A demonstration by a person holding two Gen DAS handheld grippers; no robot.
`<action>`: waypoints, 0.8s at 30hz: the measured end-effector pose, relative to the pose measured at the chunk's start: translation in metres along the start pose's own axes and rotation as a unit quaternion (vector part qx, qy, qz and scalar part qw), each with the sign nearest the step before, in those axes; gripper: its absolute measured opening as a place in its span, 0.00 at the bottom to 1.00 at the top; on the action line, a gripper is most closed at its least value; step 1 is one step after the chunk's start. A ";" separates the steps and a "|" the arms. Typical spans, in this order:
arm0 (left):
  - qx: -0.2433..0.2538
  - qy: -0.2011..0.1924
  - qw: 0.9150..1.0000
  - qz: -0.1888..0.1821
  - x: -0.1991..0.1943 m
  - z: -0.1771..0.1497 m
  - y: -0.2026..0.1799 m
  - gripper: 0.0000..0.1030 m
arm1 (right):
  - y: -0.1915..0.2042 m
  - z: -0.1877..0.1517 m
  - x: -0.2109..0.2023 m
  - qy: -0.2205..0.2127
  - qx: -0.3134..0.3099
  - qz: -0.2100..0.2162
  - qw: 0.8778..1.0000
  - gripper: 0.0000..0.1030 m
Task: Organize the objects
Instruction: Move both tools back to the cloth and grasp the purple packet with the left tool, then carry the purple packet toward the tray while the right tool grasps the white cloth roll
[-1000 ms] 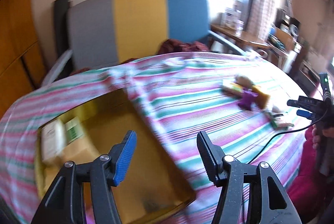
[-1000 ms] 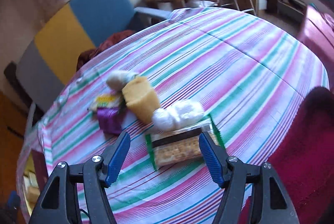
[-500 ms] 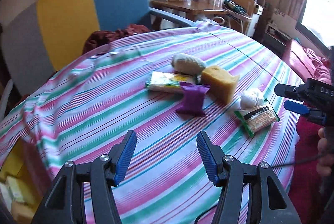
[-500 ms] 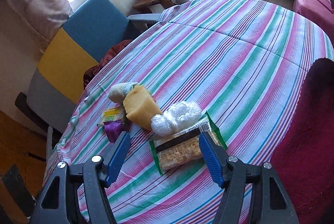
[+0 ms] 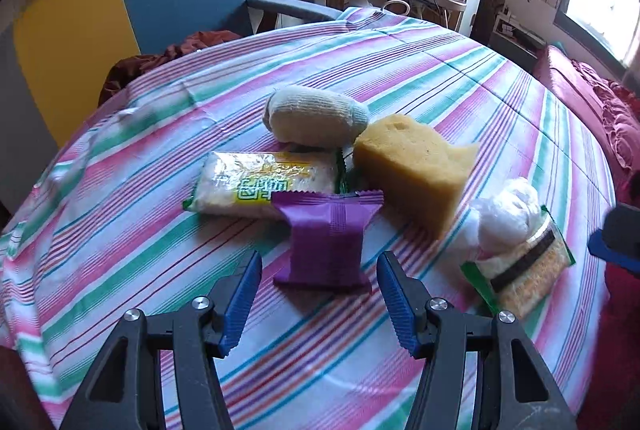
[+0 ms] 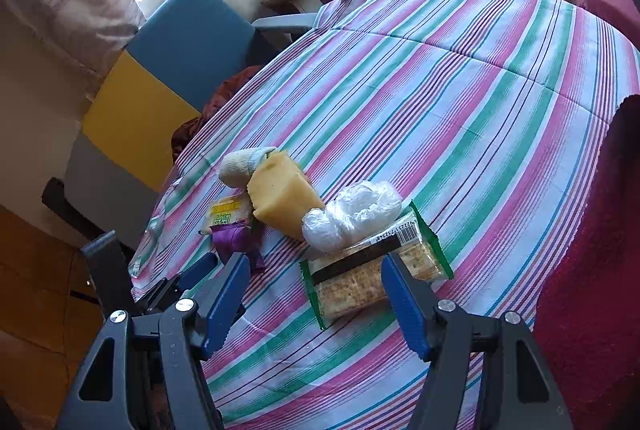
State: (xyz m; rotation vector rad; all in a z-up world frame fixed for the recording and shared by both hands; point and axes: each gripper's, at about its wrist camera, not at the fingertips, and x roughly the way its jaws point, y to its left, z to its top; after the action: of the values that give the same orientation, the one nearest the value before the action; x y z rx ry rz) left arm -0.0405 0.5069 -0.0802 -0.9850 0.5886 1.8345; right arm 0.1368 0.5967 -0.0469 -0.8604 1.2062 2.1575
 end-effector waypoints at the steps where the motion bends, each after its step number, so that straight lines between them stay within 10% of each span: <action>1: -0.005 0.002 1.000 -0.001 0.004 0.002 0.002 0.59 | 0.000 0.000 0.001 0.001 0.000 0.000 1.000 0.68; 4: -0.020 0.010 1.000 -0.008 0.013 0.004 0.009 0.33 | 0.001 0.000 0.002 0.001 -0.003 -0.002 1.000 0.68; 24: -0.138 -0.014 0.990 0.003 -0.136 -0.099 0.079 0.33 | 0.070 -0.002 0.035 0.061 -0.174 -0.048 0.982 0.68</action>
State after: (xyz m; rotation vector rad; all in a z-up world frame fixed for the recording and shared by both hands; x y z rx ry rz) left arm -0.0421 0.3291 -0.0246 -1.1369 0.3257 1.9657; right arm 0.0655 0.5665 -0.0361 -1.1874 0.8309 2.2995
